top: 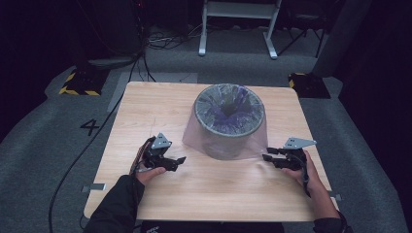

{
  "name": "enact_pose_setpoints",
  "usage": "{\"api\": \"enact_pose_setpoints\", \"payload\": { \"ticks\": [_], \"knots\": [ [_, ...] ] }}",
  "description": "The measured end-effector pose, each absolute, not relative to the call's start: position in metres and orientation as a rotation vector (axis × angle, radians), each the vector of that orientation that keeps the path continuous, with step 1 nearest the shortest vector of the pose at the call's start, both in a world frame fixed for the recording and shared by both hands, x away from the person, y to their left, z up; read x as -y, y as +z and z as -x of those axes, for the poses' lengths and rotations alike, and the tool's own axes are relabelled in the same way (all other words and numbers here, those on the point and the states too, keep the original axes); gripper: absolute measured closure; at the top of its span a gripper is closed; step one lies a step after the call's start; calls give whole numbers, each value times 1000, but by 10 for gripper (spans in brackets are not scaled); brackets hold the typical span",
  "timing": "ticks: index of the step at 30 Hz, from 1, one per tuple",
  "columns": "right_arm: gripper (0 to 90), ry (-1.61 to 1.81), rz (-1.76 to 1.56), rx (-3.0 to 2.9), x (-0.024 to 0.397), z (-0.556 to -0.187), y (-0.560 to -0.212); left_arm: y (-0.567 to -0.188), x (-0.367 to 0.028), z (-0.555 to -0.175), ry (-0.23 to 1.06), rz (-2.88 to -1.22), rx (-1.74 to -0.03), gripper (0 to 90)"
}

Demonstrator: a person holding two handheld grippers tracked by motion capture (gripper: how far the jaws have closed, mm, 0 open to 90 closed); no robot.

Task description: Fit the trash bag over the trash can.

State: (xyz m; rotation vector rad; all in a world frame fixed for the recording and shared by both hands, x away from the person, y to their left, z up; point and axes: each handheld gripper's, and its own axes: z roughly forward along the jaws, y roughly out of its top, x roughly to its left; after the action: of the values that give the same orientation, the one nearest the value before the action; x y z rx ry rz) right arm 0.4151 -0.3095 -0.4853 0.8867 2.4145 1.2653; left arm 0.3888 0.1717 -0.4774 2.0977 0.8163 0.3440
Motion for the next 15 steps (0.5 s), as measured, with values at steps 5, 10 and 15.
{"api": "enact_pose_setpoints", "payload": {
  "ticks": [5,10,15],
  "knots": [
    [323,1270,-899,-2381,315,-410,-480,-485,-168,-371,344,-2169,-803,155],
    [211,1296,-946,-2306,324,-404,-470,-493,-165,-358,320,-2230,-789,156],
    [208,1316,-944,-2252,330,-399,-454,-499,-164,-350,305,-2248,-793,156]
  ]
}}
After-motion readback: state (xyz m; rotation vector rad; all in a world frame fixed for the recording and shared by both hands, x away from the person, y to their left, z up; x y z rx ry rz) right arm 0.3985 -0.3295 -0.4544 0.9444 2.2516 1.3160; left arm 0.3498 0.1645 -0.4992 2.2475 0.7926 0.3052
